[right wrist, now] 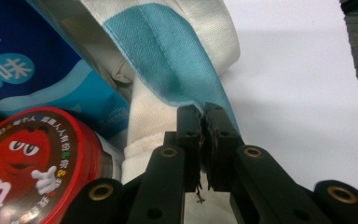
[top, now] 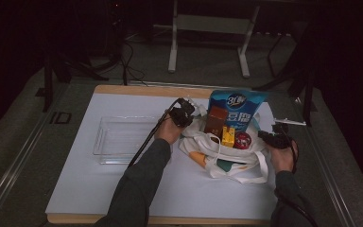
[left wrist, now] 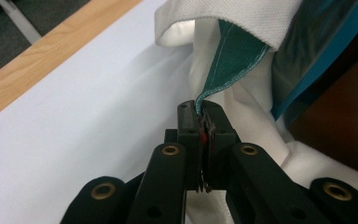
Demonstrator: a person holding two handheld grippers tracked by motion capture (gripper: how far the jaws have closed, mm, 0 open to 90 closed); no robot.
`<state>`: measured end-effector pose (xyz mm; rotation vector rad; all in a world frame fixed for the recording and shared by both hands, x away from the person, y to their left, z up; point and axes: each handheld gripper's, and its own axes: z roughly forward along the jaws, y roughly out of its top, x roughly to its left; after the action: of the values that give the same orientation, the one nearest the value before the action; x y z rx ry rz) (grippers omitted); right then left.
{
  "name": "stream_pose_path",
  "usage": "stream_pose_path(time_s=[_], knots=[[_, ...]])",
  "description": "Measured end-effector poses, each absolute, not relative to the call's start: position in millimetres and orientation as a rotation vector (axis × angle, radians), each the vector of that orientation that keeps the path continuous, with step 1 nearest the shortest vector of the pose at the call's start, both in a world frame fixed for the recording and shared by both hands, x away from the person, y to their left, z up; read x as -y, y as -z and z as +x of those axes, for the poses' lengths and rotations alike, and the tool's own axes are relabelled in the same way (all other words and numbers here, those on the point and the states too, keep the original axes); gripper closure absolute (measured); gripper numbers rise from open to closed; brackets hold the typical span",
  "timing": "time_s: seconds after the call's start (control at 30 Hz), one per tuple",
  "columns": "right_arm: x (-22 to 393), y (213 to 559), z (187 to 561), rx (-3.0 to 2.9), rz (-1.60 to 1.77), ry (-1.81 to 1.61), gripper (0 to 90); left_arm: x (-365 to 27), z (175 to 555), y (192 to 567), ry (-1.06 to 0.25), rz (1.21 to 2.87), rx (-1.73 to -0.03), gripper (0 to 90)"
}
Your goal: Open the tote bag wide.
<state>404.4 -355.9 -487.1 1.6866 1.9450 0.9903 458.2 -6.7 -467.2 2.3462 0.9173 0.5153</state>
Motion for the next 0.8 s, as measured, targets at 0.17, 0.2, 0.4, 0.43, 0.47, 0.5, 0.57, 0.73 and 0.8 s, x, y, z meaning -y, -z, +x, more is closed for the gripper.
stream_pose_path(time_s=[0.17, 0.2, 0.4, 0.43, 0.47, 0.5, 0.57, 0.73, 0.8], knots=[[351.0, 494.2, 406.2, -1.964, 1.696, -0.942, 85.8, 10.3, 456.0, 473.5, -0.528, 2.391, -0.902, 87.2], [351.0, 494.2, 406.2, -1.964, 1.696, -0.942, 85.8, 10.7, 455.3, 474.4, -0.533, 2.398, -0.898, 87.2], [350.7, 488.8, 403.8, -1.964, 1.69, -0.938, 84.9, 10.1, 451.3, 473.3, -0.531, 2.391, -0.88, 85.0], [351.1, 487.1, 402.5, -1.966, 1.68, -0.938, 84.1, 9.8, 450.4, 473.5, -0.521, 2.384, -0.879, 84.2], [351.3, 485.7, 401.0, -1.961, 1.68, -0.949, 83.4, 9.4, 449.2, 473.8, -0.519, 2.379, -0.876, 83.4], [352.1, 482.5, 397.5, -1.961, 1.67, -0.959, 80.8, 9.1, 448.4, 473.9, -0.517, 2.375, -0.875, 83.0], [353.2, 478.4, 393.4, -1.959, 1.656, -0.976, 76.9, 7.8, 446.0, 473.3, -0.508, 2.355, -0.874, 82.4], [354.6, 468.7, 383.3, -1.942, 1.635, -1.014, 72.0, 4.0, 440.0, 468.1, -0.499, 2.333, -0.847, 79.8], [352.4, 466.1, 376.8, -1.946, 1.608, -1.016, 69.0, 3.1, 437.7, 468.7, -0.501, 2.339, -0.831, 79.8]])
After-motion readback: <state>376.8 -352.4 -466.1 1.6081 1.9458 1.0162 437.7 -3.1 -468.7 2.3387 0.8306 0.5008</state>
